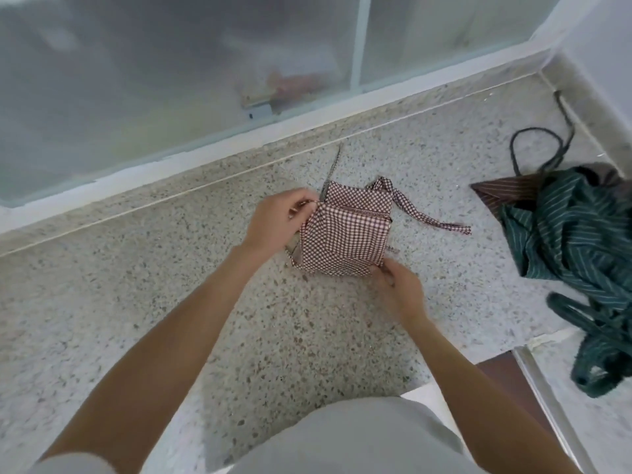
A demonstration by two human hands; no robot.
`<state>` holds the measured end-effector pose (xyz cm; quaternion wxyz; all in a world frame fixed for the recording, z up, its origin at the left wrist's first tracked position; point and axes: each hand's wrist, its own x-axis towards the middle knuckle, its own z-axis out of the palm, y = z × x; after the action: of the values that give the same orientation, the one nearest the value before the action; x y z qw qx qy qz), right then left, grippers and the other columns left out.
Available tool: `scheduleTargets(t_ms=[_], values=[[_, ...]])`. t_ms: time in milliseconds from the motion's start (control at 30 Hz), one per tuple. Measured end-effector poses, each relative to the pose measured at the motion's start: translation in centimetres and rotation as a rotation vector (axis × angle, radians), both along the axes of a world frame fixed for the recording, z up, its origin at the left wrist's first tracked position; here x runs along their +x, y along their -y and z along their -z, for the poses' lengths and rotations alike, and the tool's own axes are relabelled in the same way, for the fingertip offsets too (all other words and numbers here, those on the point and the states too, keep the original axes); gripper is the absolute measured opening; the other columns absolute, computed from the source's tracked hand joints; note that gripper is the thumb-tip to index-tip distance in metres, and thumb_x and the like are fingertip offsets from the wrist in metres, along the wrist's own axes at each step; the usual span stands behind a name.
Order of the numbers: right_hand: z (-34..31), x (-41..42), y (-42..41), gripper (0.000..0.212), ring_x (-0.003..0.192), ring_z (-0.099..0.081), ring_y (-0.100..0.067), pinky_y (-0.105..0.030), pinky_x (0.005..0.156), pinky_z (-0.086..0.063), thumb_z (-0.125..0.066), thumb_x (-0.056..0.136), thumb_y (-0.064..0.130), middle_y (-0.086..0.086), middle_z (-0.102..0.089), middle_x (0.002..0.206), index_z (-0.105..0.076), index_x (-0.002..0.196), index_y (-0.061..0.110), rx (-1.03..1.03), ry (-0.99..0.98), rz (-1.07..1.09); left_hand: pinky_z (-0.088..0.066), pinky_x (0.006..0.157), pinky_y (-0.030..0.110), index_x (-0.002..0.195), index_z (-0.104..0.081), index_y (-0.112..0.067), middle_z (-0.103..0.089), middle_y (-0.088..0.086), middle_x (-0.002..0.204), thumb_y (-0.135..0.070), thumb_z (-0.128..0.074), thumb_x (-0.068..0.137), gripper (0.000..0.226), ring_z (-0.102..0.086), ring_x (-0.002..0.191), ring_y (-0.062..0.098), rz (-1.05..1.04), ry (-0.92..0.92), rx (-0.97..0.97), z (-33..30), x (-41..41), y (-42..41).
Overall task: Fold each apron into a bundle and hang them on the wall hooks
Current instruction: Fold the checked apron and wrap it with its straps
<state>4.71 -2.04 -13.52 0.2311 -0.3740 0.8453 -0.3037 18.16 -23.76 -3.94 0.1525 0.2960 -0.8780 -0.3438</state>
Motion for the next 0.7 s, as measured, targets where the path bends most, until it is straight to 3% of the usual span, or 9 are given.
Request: scheduleTargets(t_ms=[133,300,433,500,600,700], values=[[0.3,0.2,0.9,0.018,0.072,-0.055,-0.012,-0.012,0.056,-0.035,-0.057,0.092,0.026,0.0,-0.064,0.088,-0.066,0.094,0.011,0.01,0.035,0.197,-0.046,0.081,0.025,0.103,-0.07,-0.016,-0.069,-0.001,0.103,-0.023,-0.058,0.091,0.018,-0.062,0.089,0.012,0.048,0.143,0.057,1.7,-5.6,4.1],[0.5,0.2,2.1,0.015,0.074,-0.062,-0.013,-0.024,0.066,-0.049,-0.061,0.089,0.021,0.0,-0.069,0.09,-0.068,0.1,0.013,0.032,0.076,0.397,-0.046,0.079,0.028,0.1,-0.071,-0.016,-0.069,-0.001,0.1,-0.026,-0.055,0.092,0.019,-0.062,0.09,0.016,0.115,0.34,0.069,6.3,-9.9,6.9],[0.3,0.3,2.5,0.016,0.066,-0.058,-0.005,-0.013,0.06,-0.044,-0.065,0.086,0.014,0.006,-0.067,0.083,-0.064,0.102,0.014,-0.003,0.108,0.517,-0.043,0.07,0.028,0.099,-0.071,-0.017,-0.066,-0.001,0.093,-0.029,-0.055,0.092,0.021,-0.06,0.087,0.017,0.161,0.397,-0.002,9.3,-11.3,7.8],[0.3,0.3,2.6,0.018,0.062,-0.056,-0.003,-0.012,0.056,-0.044,-0.065,0.086,0.013,0.01,-0.064,0.079,-0.059,0.103,0.015,-0.006,0.092,0.533,-0.044,0.072,0.03,0.1,-0.07,-0.02,-0.065,-0.001,0.094,-0.031,-0.055,0.092,0.02,-0.058,0.091,0.02,0.179,0.385,-0.083,10.1,-11.5,7.7],[0.5,0.3,2.9,0.016,0.064,-0.056,-0.006,-0.026,0.062,-0.053,-0.063,0.088,0.013,0.008,-0.064,0.082,-0.056,0.102,0.014,0.015,0.062,0.505,-0.043,0.086,0.035,0.11,-0.066,-0.018,-0.061,0.003,0.114,-0.026,-0.052,0.094,0.023,-0.053,0.108,0.023,0.093,0.299,-0.195,9.6,-11.0,7.0],[0.4,0.3,2.5,0.017,0.084,-0.055,-0.01,-0.034,0.077,-0.055,-0.061,0.088,0.011,0.003,-0.055,0.102,-0.057,0.104,0.01,-0.059,-0.017,0.413,-0.043,0.089,0.032,0.113,-0.064,-0.015,-0.06,0.004,0.117,-0.026,-0.05,0.094,0.026,-0.053,0.109,0.022,0.163,0.079,-0.236,7.7,-8.9,5.3]])
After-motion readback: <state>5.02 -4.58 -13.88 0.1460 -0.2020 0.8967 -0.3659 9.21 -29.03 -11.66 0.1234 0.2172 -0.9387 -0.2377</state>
